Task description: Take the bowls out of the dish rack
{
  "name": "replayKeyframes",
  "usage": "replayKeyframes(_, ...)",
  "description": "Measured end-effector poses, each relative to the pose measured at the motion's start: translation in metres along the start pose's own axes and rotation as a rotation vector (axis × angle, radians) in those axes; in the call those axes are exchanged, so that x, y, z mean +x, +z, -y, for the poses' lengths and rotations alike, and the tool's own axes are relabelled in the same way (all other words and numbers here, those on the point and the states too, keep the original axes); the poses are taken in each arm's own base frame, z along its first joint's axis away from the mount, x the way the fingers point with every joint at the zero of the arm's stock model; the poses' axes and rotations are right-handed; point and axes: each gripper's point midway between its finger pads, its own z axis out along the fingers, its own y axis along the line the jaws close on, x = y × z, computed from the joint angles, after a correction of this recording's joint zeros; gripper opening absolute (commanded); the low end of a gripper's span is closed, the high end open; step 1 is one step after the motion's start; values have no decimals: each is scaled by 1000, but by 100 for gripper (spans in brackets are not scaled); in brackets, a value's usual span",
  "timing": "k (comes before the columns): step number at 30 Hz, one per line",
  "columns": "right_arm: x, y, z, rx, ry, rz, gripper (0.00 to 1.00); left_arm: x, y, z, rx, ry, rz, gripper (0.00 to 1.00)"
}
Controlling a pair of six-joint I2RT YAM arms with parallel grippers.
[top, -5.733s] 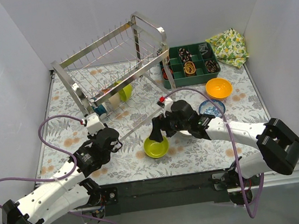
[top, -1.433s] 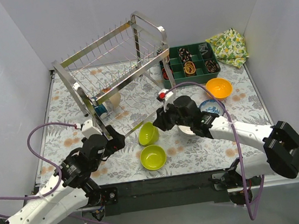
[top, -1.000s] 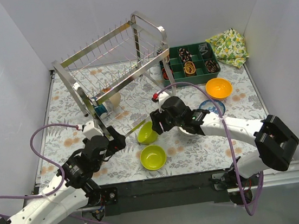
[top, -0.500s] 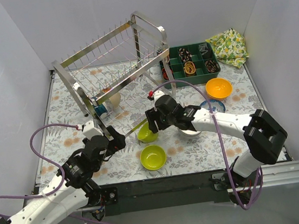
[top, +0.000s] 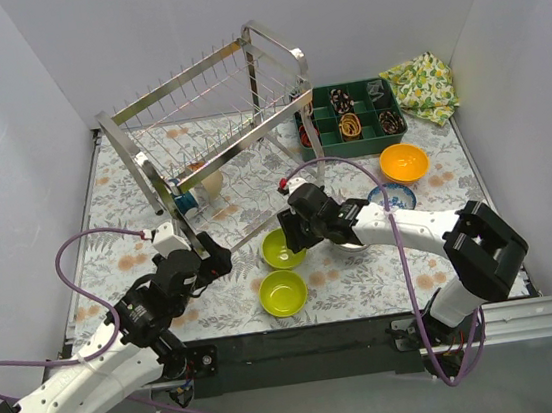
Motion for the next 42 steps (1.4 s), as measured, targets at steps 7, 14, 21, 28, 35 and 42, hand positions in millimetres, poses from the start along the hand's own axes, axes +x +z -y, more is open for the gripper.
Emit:
replayKeyframes(7, 11, 3, 7, 24, 1, -18, 26, 0, 0, 0, 0, 0, 1, 88)
replayKeyframes(14, 6, 4, 12, 49, -13, 7, 1, 0, 0, 0, 0, 0, 0, 88)
replayKeyframes(21, -1, -2, 14, 61, -39, 35, 1, 0, 0, 0, 0, 0, 0, 88)
replayKeyframes(28, -25, -34, 2, -13, -84, 125, 1, 1, 1, -1, -6, 4, -3, 88)
replayKeyframes(35, -30, -79, -36, -200, -169, 197, 1, 1, 2, -1, -11, 6, -3, 88)
replayKeyframes(42, 28, -83, -70, -308, -297, 74, 1, 1, 3, -2, -18, 9, -3, 88)
